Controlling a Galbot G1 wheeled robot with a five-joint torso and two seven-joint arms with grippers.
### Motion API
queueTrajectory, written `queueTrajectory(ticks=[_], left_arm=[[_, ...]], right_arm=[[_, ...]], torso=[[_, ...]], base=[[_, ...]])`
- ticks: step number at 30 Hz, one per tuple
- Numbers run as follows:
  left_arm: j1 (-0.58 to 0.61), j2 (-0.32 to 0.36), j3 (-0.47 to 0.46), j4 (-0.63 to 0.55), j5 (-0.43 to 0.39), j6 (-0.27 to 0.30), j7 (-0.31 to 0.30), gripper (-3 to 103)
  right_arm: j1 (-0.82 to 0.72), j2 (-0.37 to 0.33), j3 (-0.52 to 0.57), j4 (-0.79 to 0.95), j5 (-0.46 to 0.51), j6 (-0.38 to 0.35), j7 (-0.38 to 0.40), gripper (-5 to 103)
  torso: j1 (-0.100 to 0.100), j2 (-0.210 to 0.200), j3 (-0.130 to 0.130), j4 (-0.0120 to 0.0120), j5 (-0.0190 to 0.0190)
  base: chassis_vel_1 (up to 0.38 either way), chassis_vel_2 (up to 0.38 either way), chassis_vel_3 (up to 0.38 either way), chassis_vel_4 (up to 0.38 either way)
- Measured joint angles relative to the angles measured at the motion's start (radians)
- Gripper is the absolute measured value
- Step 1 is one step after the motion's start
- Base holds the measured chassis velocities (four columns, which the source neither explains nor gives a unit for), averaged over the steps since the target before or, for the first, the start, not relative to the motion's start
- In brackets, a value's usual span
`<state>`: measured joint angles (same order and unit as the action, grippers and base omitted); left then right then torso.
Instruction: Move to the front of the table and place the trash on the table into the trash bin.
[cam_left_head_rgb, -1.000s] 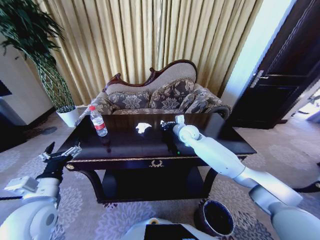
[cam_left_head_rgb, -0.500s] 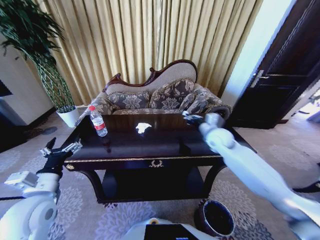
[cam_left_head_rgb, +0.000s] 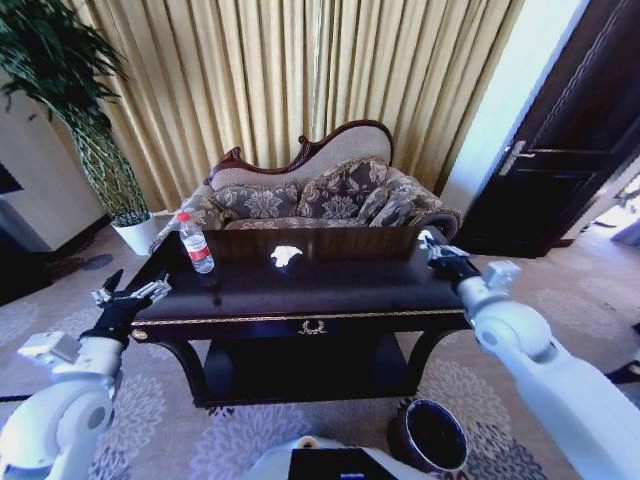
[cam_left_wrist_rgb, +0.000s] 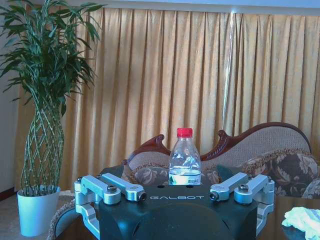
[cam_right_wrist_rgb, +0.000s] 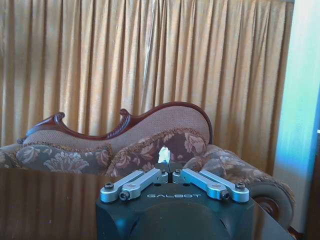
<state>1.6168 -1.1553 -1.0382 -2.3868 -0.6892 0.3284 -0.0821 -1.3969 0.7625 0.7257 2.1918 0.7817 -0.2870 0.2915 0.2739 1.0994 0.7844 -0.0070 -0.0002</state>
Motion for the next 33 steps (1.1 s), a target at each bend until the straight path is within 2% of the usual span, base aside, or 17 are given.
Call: queueTrajectory(ticks=[6, 11, 33], left_arm=[[-0.003, -0.004, 0.008, 0.002, -0.005, 0.0, 0.001, 100], [0.0, -0.023, 0.018, -0.002, 0.012, 0.0, 0.002, 100], [0.001, -0.024, 0.019, -0.004, 0.016, 0.0, 0.003, 100]], right_arm=[[-0.083, 0.055, 0.043, 0.075, -0.003, -0.026, 0.016, 0], [-0.082, 0.057, 0.043, 0.09, 0.001, -0.03, 0.026, 0], [-0.073, 0.055, 0.034, 0.086, 0.004, -0.032, 0.028, 0]], torso=[[0.0, 0.0, 0.0, -0.0004, -0.0001], [0.0, 0.0, 0.0, -0.0001, -0.0001], [0.0, 0.0, 0.0, -0.0003, 0.0]], base=[[0.0, 0.0, 0.0, 0.0], [0.0, 0.0, 0.0, 0.0], [0.07, -0.076, -0.075, 0.076]])
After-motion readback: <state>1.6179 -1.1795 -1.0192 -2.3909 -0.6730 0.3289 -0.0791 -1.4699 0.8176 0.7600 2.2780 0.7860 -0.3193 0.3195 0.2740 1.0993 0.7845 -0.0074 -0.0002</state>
